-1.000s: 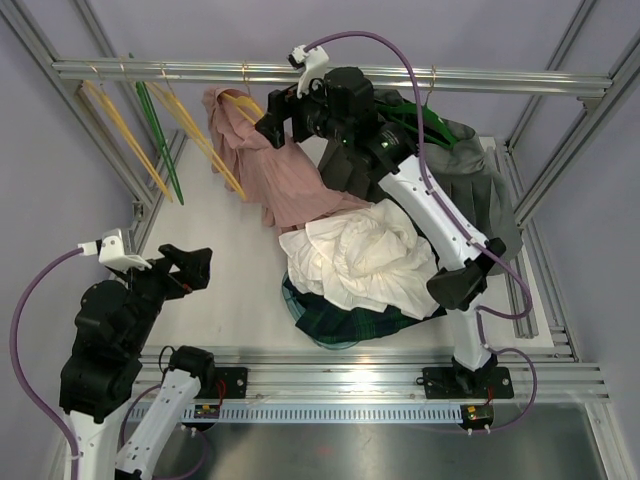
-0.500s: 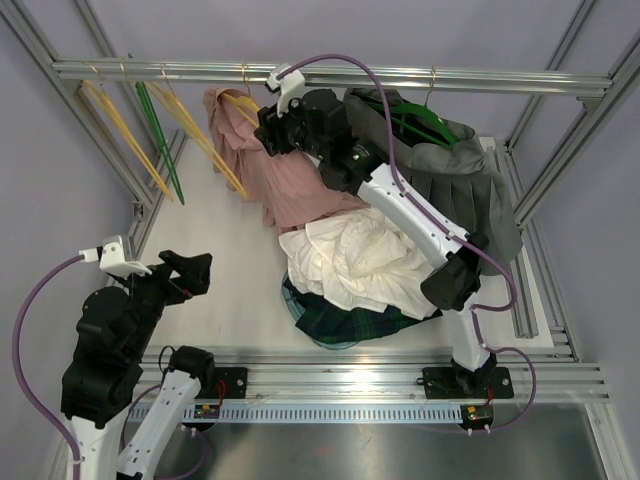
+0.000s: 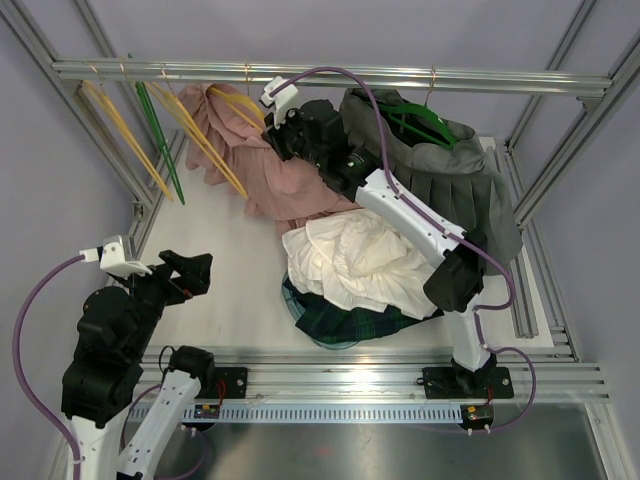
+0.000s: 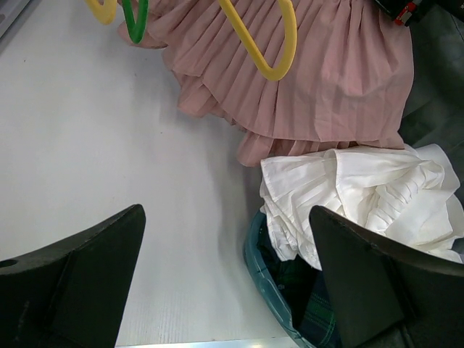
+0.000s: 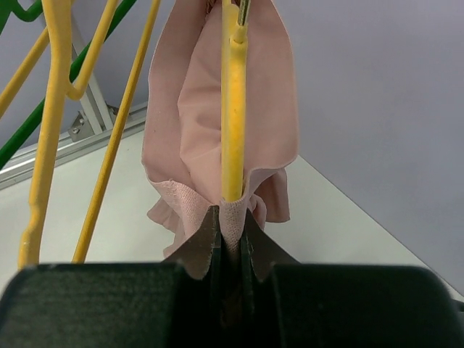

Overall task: Remove the skirt from the hanger
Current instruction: Grab a hanger with the skirt on it with the right arm

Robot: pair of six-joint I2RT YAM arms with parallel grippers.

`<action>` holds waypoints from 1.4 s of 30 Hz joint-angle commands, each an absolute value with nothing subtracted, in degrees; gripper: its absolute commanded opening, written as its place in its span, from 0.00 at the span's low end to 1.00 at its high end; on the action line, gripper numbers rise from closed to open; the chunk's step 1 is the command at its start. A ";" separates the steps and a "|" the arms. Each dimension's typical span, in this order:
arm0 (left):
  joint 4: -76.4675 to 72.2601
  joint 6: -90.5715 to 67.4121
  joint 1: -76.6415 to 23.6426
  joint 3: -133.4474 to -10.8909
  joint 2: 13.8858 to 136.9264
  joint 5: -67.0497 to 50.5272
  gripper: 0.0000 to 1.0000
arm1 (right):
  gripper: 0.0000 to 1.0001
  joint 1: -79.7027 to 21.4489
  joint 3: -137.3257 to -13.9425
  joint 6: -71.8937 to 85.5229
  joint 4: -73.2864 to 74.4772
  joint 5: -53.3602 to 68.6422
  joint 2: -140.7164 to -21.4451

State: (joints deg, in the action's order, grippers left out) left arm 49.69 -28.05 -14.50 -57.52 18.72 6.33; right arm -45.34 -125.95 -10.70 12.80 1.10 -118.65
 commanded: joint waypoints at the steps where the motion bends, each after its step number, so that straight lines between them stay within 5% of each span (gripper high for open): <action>1: 47.90 -28.39 -14.24 -58.01 18.28 6.94 0.99 | 0.00 -45.44 -126.04 -13.80 1.07 2.99 -111.72; 14: 48.51 -28.48 -14.24 -59.06 18.20 6.94 0.99 | 0.00 -45.44 -127.09 -15.56 -3.78 3.51 -108.64; 25: 48.78 -29.35 -14.24 -59.07 17.31 7.21 0.99 | 0.00 -43.42 -131.32 1.13 4.83 0.71 -106.97; 42: 47.37 -29.53 -14.24 -59.50 18.72 6.33 0.99 | 0.00 -43.86 -127.62 -12.22 0.62 -5.62 -103.27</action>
